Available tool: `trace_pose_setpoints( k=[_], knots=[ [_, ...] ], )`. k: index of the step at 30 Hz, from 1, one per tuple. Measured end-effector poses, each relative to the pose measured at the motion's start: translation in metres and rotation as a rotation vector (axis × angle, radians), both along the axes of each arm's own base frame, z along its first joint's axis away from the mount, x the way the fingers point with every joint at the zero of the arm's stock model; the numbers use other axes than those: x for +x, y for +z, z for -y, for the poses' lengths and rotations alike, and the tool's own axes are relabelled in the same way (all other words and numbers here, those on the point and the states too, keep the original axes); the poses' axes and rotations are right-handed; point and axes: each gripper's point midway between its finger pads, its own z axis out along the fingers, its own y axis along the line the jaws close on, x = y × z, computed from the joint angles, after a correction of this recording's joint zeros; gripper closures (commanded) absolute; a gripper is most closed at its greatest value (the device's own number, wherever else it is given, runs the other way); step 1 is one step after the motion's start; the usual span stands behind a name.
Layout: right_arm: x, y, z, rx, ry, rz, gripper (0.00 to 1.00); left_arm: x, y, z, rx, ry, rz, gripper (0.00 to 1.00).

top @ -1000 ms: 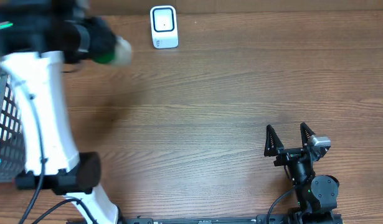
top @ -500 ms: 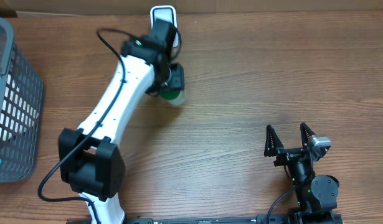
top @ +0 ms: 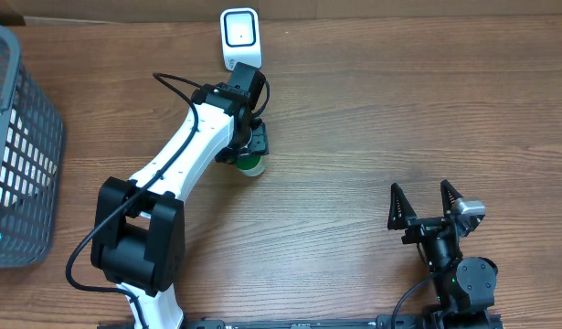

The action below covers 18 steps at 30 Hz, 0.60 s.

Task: Scan the item barcode
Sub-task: 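Carry the jar to the scanner and hold its barcode to it, then set the jar down on the table and withdraw the left gripper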

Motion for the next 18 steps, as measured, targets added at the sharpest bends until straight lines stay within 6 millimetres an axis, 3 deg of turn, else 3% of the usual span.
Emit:
trace_pose_setpoints(
  k=[3,8,10,14,18],
  knots=[
    [0.000,0.000,0.000,0.000,0.000,0.000,0.00,0.001,0.000,-0.002,0.011,0.003,0.004,0.18],
    [0.000,0.000,0.000,0.000,0.000,0.000,0.00,-0.007,0.001,-0.010,0.043,0.010,-0.030,0.16],
    [0.000,0.000,0.000,0.000,0.000,0.000,0.00,-0.013,0.010,-0.018,0.070,0.019,-0.065,0.16],
    [0.000,0.000,0.000,0.000,0.000,0.000,0.00,-0.003,0.054,-0.036,0.091,0.063,-0.048,0.17],
    [0.000,0.000,0.000,0.000,0.000,0.000,0.00,0.015,0.116,-0.070,0.074,0.157,0.033,0.18]
  ],
)
